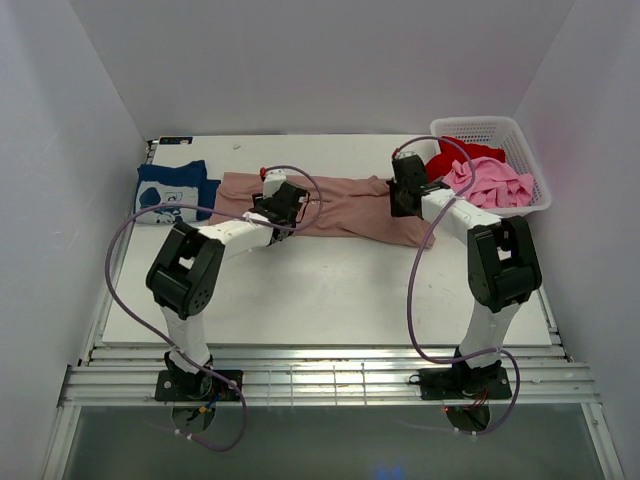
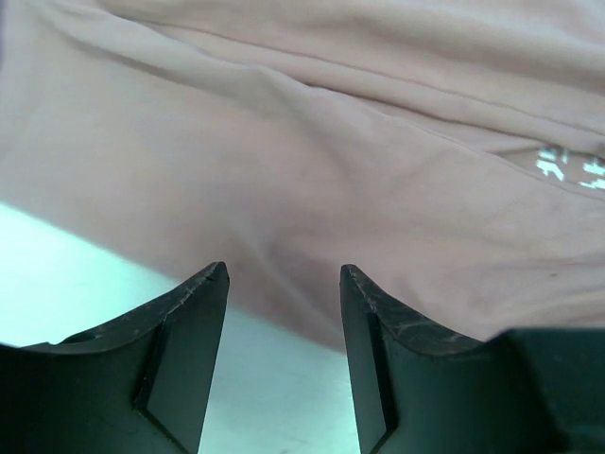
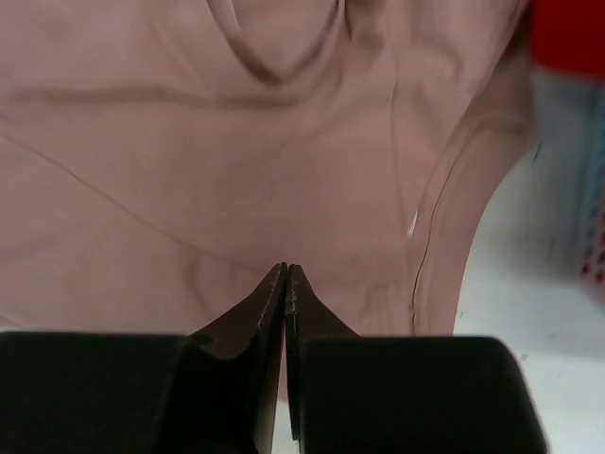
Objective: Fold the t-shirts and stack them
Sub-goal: Fold the tshirt
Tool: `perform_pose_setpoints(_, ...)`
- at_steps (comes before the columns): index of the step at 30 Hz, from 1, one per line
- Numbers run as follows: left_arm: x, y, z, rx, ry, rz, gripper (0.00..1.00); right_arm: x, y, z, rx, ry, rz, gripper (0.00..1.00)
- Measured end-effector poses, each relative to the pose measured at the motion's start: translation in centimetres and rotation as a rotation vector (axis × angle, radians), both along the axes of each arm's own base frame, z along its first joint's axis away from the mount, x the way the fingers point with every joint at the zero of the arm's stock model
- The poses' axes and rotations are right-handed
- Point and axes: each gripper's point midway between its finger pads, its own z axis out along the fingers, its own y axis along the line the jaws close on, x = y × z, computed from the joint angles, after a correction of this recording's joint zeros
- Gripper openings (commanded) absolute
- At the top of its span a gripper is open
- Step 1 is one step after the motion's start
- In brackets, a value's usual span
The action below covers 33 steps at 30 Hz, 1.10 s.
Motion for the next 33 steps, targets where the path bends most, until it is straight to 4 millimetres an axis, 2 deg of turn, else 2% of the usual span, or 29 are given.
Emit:
perform_pose_setpoints(2,-0.7,1.4,1.2,0.021,-0.02,0.032,0.62,-2.8,-0.8,-3.5,-0.026,0.123,-0.01,0.08)
perform_pose_setpoints(5,-1.6,3.3,2.3,0.038,-0.04,0.073,0.62,-5.7,-1.8,-6.2,-0.057,0.234,-0.028,0.08)
perform_pose_setpoints(9,-2.1,6.2,1.5,0.053,-0.02,0.13,0.62,-6.9,-2.4,-7.0,-0.068,0.278,-0.051,0.08)
perform_pose_setpoints(17,-2.0,13.7,-3.0,0.054,0.097,0.28,0.61,-7.5,-2.9,-7.7,-0.08,0.302,-0.088,0.08)
perform_pose_setpoints(21,-1.0,14.8,-3.0,0.022,0.083,0.3,0.61,-8.0,-3.3,-8.1,-0.091,0.317,-0.105,0.08)
perform_pose_setpoints(25,-0.2,15.1,-3.1,-0.003,0.079,0.302,0.61,-8.1,-3.6,-8.2,-0.11,0.322,-0.118,0.08)
perform_pose_setpoints(33,0.2,15.4,-3.2,-0.028,0.087,0.305,0.61,-7.3,-4.6,-8.3,-0.152,0.323,-0.152,0.08)
